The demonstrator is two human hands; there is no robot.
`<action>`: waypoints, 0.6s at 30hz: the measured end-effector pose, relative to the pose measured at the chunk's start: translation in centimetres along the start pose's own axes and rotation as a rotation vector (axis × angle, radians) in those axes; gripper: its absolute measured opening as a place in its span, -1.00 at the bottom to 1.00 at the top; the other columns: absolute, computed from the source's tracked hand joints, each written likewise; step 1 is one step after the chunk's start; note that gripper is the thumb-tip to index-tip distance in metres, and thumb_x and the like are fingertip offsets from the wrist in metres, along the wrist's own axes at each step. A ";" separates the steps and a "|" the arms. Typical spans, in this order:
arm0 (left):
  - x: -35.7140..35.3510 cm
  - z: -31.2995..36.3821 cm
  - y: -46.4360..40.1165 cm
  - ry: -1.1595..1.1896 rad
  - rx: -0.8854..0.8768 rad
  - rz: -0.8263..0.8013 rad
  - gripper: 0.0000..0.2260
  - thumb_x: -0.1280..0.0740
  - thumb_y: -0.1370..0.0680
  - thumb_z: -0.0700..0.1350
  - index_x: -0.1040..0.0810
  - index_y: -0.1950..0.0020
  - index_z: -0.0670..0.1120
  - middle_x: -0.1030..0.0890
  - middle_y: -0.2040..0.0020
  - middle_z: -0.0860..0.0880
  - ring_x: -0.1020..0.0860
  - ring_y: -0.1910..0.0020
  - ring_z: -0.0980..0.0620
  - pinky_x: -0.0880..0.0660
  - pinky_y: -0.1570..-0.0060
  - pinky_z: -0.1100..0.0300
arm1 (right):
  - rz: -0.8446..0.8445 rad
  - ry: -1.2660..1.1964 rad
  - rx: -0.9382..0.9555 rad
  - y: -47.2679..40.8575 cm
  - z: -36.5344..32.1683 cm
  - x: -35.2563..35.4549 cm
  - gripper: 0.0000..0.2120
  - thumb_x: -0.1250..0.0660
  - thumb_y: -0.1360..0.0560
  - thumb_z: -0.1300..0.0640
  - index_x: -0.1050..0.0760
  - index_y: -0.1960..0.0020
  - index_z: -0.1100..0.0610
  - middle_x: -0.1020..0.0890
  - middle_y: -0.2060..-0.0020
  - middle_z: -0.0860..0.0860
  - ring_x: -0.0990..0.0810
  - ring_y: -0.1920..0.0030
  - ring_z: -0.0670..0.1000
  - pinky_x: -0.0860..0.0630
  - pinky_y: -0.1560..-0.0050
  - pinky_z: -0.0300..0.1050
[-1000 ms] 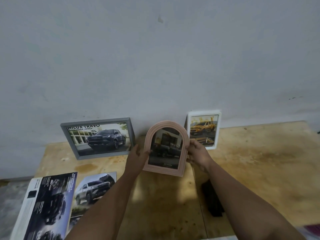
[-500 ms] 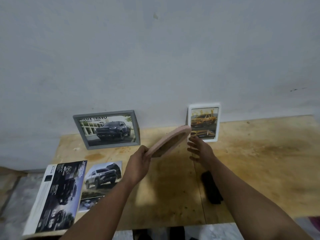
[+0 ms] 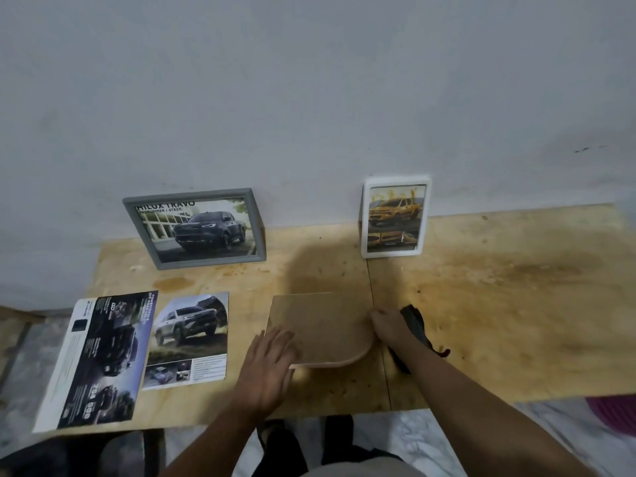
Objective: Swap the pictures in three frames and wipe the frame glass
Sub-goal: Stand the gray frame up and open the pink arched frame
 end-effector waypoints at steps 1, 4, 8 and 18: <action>-0.7 0.0 0.5 0.018 0.016 -0.011 -0.62 -0.29 -0.57 0.02 -0.54 -0.38 0.03 -0.49 -0.49 -0.05 -0.37 -0.52 -0.15 -0.37 -0.45 -0.18 | -0.014 0.021 0.021 0.2 0.3 -0.4 -0.60 -0.15 -0.67 0.04 -0.53 -0.40 0.18 -0.54 -0.36 0.10 -0.47 -0.39 0.18 -0.42 -0.42 0.14; -2.1 0.1 1.9 0.059 0.000 0.009 -0.65 -0.30 -0.61 -0.07 -0.53 -0.40 -0.06 -0.48 -0.49 -0.14 -0.35 -0.54 -0.24 -0.44 -0.41 -0.25 | -0.021 0.042 0.072 1.5 -0.2 -1.1 -0.60 -0.15 -0.71 0.07 -0.45 -0.48 0.17 -0.49 -0.42 0.06 -0.41 -0.45 0.13 -0.35 -0.46 0.03; -3.3 0.0 3.2 0.076 -0.007 0.045 -0.72 -0.33 -0.62 -0.19 -0.60 -0.33 -0.17 -0.47 -0.47 -0.27 -0.33 -0.54 -0.33 -0.46 -0.41 -0.20 | 0.002 0.064 0.123 1.9 0.8 -1.5 -0.62 -0.14 -0.71 0.11 -0.44 -0.49 0.17 -0.53 -0.39 0.03 -0.49 -0.38 0.09 -0.44 -0.41 0.00; -2.1 -1.9 2.5 0.357 0.535 -0.333 -0.08 -0.46 -0.48 0.15 0.00 -0.70 0.06 -0.05 -0.70 -0.04 -0.13 -0.64 -0.08 -0.32 -0.49 -0.05 | 0.092 0.235 0.191 1.0 4.6 -3.9 -0.63 -0.20 -0.53 -0.08 -0.60 -0.23 0.03 -0.65 0.06 0.12 -0.62 0.14 0.10 -0.46 0.22 -0.15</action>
Point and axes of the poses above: each hand's wrist, its own y-axis away from the middle knuckle, its own x-axis out of the back of the hand, z = x × y, the point moved 1 cm from there along -y, towards the middle knuckle
